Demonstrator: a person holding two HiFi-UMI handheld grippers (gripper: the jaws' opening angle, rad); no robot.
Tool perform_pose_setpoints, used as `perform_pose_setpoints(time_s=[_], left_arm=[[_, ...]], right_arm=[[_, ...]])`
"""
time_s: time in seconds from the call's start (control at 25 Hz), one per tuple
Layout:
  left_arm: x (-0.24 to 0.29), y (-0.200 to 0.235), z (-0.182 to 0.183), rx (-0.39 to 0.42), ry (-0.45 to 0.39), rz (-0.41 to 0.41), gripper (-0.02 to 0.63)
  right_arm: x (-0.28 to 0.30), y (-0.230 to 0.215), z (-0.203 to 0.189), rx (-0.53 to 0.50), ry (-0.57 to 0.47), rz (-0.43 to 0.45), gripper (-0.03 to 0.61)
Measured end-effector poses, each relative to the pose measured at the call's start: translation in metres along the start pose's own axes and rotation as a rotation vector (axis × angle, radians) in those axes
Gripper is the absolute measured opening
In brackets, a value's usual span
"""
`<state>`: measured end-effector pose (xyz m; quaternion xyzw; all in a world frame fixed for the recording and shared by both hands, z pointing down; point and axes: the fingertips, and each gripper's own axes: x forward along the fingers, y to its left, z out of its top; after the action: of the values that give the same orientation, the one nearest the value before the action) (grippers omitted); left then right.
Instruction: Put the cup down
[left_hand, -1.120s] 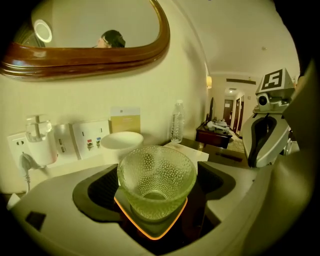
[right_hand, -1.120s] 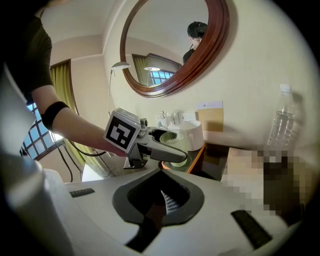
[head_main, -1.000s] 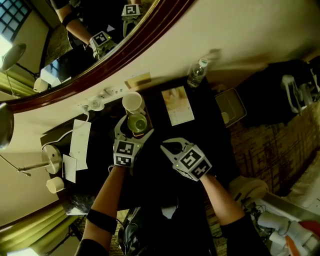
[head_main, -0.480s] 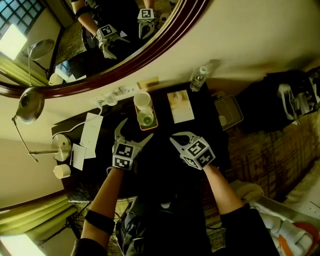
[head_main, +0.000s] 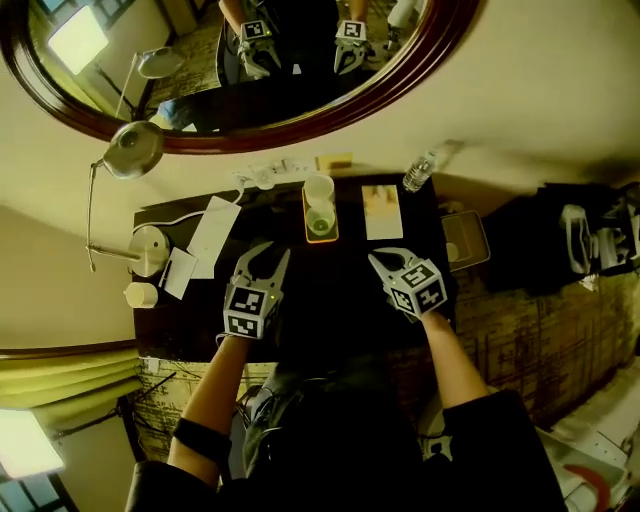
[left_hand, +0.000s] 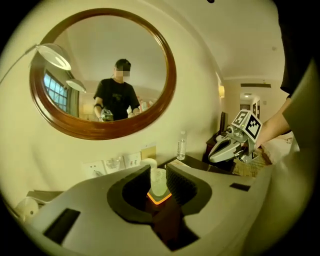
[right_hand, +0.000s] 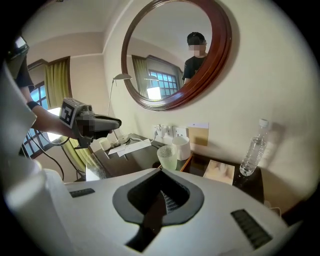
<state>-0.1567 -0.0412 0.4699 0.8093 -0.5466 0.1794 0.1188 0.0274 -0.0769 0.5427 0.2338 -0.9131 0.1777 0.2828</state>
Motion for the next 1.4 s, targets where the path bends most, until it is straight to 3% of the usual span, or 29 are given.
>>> perform_pose_setpoints(time_s=[0.12, 0.4, 0.96, 1.4], left_arm=[[-0.019, 0.018, -0.012, -0.047, 0.013, 0.080, 0.002], [-0.043, 0.032, -0.020, -0.105, 0.019, 0.131, 0.001], [-0.068, 0.025, -0.047, -0.172, 0.019, 0.163, 0.001], [-0.066, 0.023, -0.052, -0.144, 0.043, 0.158, 0.001]], right_arm=[[0.001, -0.002, 0.006, -0.010, -0.004, -0.001, 0.003], [-0.003, -0.003, 0.016, -0.026, -0.014, -0.012, 0.003], [-0.027, -0.005, -0.013, 0.012, 0.000, -0.057, 0.003], [-0.021, -0.008, -0.025, 0.024, 0.008, -0.054, 0.003]])
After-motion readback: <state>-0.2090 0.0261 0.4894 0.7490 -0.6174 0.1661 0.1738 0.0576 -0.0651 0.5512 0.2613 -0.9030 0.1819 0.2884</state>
